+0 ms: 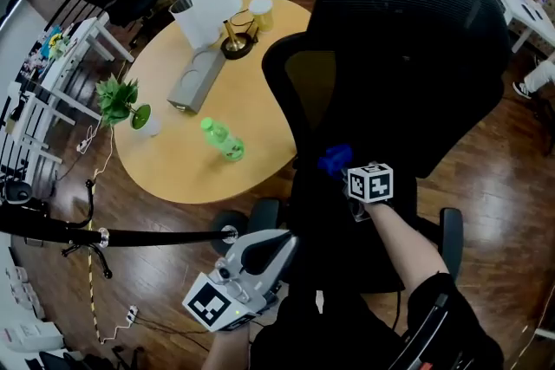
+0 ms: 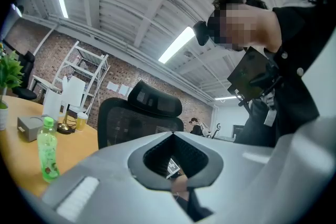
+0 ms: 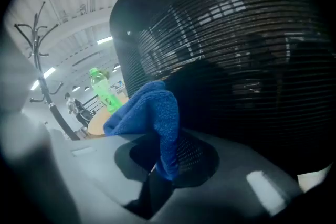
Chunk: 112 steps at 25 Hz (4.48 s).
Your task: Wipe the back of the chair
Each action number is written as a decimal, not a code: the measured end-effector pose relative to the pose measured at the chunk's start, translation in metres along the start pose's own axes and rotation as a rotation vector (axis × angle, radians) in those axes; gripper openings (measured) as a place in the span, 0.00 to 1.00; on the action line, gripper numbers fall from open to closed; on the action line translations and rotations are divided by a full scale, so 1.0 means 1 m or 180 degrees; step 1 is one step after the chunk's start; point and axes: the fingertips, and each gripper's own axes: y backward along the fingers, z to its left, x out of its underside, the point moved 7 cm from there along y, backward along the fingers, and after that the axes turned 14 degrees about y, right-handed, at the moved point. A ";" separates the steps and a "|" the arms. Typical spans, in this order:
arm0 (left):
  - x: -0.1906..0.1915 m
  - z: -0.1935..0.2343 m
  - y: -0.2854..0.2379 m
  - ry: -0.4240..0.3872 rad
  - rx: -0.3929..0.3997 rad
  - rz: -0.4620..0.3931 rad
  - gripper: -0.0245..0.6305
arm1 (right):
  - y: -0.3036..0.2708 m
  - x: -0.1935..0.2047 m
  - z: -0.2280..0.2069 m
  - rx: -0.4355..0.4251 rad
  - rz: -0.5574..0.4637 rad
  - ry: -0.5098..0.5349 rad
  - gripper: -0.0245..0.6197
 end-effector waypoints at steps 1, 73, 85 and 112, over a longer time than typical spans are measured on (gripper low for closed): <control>0.002 -0.001 -0.007 0.0008 0.0049 0.0032 0.04 | 0.008 0.002 -0.009 0.0072 -0.0015 -0.0031 0.12; -0.023 0.010 0.045 0.0004 0.0175 -0.0134 0.04 | 0.050 -0.090 0.134 -0.0614 -0.1131 -0.0031 0.12; -0.054 -0.058 -0.044 -0.0318 0.1205 -0.0167 0.04 | 0.324 -0.142 0.138 -0.0050 -0.2361 0.0761 0.12; -0.056 -0.098 -0.082 -0.0518 0.1457 -0.0047 0.04 | 0.396 -0.133 0.158 0.0233 -0.2875 0.1101 0.12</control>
